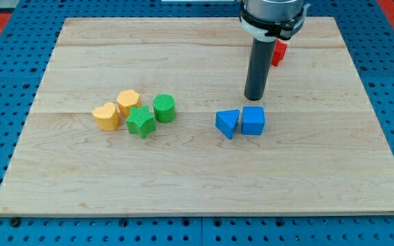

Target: Move the blue blocks away from each other

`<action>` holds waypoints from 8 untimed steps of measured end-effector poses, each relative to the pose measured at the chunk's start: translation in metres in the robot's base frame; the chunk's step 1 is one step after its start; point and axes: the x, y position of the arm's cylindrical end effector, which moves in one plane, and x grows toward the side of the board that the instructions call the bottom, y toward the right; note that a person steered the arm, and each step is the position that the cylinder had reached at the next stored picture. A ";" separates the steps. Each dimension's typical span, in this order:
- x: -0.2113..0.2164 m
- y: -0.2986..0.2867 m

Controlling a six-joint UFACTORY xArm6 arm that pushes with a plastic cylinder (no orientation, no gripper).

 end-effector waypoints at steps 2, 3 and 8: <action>0.000 -0.002; 0.000 -0.002; 0.071 -0.010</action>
